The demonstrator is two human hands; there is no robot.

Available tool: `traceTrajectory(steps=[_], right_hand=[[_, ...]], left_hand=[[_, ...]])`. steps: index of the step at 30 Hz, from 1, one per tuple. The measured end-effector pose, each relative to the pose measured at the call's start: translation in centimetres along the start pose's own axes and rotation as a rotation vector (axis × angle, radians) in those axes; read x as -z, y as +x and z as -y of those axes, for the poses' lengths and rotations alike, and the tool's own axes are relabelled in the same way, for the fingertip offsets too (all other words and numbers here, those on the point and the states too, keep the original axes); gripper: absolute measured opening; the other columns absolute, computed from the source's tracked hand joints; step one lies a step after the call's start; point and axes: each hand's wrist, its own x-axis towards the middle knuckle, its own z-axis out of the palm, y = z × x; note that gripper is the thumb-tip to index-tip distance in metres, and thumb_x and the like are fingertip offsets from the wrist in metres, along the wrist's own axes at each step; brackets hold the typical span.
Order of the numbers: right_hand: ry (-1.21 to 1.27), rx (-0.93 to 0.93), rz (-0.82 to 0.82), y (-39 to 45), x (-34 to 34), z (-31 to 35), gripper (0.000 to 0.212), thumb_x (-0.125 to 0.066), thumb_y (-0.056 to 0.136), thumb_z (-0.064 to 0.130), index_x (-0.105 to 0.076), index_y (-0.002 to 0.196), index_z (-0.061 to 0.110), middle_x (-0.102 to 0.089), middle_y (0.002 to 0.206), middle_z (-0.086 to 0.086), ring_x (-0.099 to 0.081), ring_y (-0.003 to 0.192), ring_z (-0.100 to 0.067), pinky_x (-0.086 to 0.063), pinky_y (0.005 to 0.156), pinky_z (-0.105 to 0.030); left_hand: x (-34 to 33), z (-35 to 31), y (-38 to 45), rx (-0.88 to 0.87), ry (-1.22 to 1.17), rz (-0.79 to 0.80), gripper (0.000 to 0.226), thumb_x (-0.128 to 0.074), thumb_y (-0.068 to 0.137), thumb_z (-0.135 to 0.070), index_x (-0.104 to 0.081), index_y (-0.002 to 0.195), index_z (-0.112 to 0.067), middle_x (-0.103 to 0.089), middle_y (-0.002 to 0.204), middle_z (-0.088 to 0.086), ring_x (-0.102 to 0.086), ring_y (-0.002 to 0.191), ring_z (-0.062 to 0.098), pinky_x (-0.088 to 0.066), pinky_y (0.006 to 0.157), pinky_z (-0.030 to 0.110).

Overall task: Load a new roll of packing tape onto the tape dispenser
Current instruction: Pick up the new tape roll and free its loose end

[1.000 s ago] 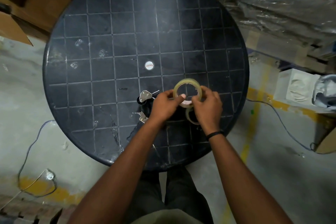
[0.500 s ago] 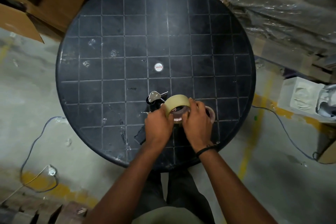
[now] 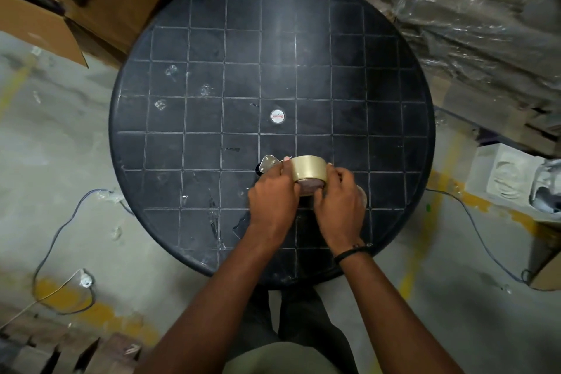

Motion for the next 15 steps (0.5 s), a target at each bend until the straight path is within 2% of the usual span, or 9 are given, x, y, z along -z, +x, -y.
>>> traceTrajectory(steps=[4,6,8,9,11,12,13,15], right_hand=[[0.027,-0.009,-0.005,-0.5,0.2,0.8,0.058,-0.064,0.094,0.02,-0.047,0.148,0.008,-0.053,0.137,-0.01,-0.061,0.115,-0.025,-0.054,0.085,-0.034],[0.152,0.014,0.011,-0.3,0.4,0.7,0.061,-0.063,0.094,0.017,-0.044,0.152,0.011,-0.05,0.139,-0.008,-0.057,0.119,-0.023,-0.051,0.094,-0.032],[0.423,-0.065,0.092,0.5,1.1,0.3,0.063,-0.067,0.094,0.021,-0.045,0.153,0.018,-0.049,0.141,-0.002,-0.053,0.123,-0.015,-0.048,0.103,-0.028],[0.633,-0.164,0.172,0.9,1.7,0.1,0.063,-0.07,0.094,0.024,-0.045,0.152,0.021,-0.049,0.143,0.002,-0.053,0.124,-0.01,-0.047,0.104,-0.025],[1.007,-0.338,0.353,1.3,3.0,-0.2,0.062,-0.069,0.096,0.031,-0.044,0.153,0.027,-0.053,0.144,0.008,-0.055,0.128,-0.008,-0.05,0.101,-0.025],[1.06,-0.328,0.423,1.3,3.5,-0.5,0.063,-0.068,0.097,0.033,-0.041,0.154,0.029,-0.056,0.141,0.01,-0.056,0.129,-0.008,-0.051,0.098,-0.025],[0.999,-0.25,0.467,1.1,3.8,-0.7,0.069,-0.069,0.095,0.033,-0.037,0.156,0.031,-0.058,0.137,0.014,-0.057,0.127,-0.005,-0.052,0.094,-0.02],[0.891,-0.111,0.487,0.5,3.5,-1.2,0.088,-0.077,0.089,0.03,-0.026,0.16,0.033,-0.057,0.136,0.018,-0.058,0.123,0.003,-0.051,0.092,-0.014]], left_hand=[[0.2,-0.4,0.2,-0.022,0.042,0.015,0.062,-0.052,0.097,-0.032,-0.037,0.155,-0.019,-0.056,0.143,0.005,-0.062,0.117,0.034,-0.052,0.086,0.045],[0.3,0.1,0.5,0.02,-0.051,-0.005,0.058,-0.055,0.094,-0.032,-0.046,0.15,-0.024,-0.068,0.126,0.008,-0.067,0.106,0.035,-0.053,0.084,0.043],[0.0,0.9,0.7,0.125,-0.279,-0.026,0.05,-0.06,0.09,-0.03,-0.06,0.139,-0.03,-0.077,0.1,0.005,-0.071,0.092,0.028,-0.055,0.082,0.038],[-0.3,1.3,1.0,0.201,-0.417,0.006,0.044,-0.063,0.088,-0.027,-0.066,0.132,-0.028,-0.078,0.089,0.003,-0.073,0.083,0.024,-0.058,0.078,0.036],[-0.7,1.4,1.5,0.439,-0.807,0.132,0.032,-0.066,0.087,-0.013,-0.072,0.118,-0.013,-0.075,0.072,0.003,-0.072,0.06,0.02,-0.062,0.06,0.034],[-0.7,1.3,1.6,0.565,-1.011,0.2,0.027,-0.065,0.088,-0.006,-0.071,0.114,-0.003,-0.073,0.068,0.007,-0.07,0.052,0.019,-0.06,0.051,0.031],[-0.5,1.1,1.7,0.651,-1.16,0.253,0.024,-0.064,0.089,-0.001,-0.068,0.112,0.004,-0.072,0.066,0.011,-0.068,0.048,0.019,-0.058,0.047,0.027],[0.0,0.5,1.6,0.712,-1.286,0.345,0.019,-0.063,0.09,0.0,-0.066,0.107,0.009,-0.073,0.067,0.017,-0.069,0.048,0.021,-0.059,0.047,0.026]])
